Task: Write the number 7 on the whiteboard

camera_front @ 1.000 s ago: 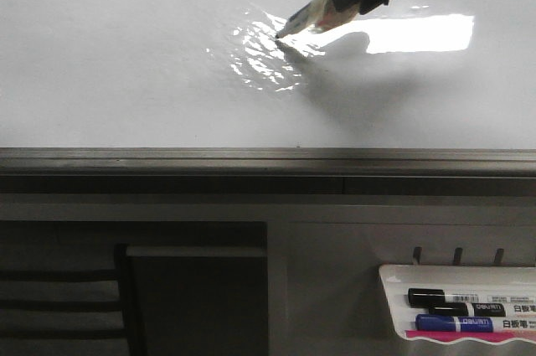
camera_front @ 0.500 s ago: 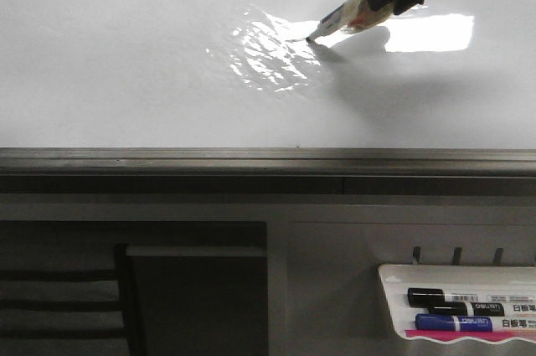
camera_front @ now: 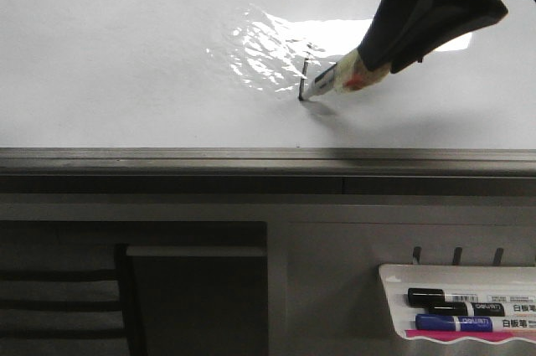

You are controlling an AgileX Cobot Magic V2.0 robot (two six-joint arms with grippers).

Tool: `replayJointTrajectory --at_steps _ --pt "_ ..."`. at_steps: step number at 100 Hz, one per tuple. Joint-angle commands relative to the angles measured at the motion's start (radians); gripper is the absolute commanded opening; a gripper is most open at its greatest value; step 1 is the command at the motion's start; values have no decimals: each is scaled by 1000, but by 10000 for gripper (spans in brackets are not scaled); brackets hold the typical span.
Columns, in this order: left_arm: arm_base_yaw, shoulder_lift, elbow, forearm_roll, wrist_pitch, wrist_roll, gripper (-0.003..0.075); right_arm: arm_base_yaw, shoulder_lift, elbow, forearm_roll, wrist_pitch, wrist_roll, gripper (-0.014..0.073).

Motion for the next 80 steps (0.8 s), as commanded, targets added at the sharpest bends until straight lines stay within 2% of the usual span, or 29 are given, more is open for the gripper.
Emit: replayJointTrajectory --at_steps 1,24,45,54,66,74,80 --pt "3 -6 -29 -30 -61 0 368 -3 -12 -13 -15 -58 2 -53" --pt "-9 -6 -31 -30 -39 28 368 9 -23 -42 18 -39 -14 -53" --pt "-97 64 -126 -30 194 138 368 64 -100 -121 21 113 -74 -53" --pt "-162 131 -168 -30 268 172 368 86 -135 -150 21 198 -208 -53" --pt "-263 207 -203 -30 274 240 368 114 -183 -159 21 265 -488 -53" --pt "-332 255 -220 -31 230 271 368 124 -208 -159 21 295 -689 -53" --pt "-386 290 -229 -31 179 294 368 126 -217 -159 21 297 -725 -53"
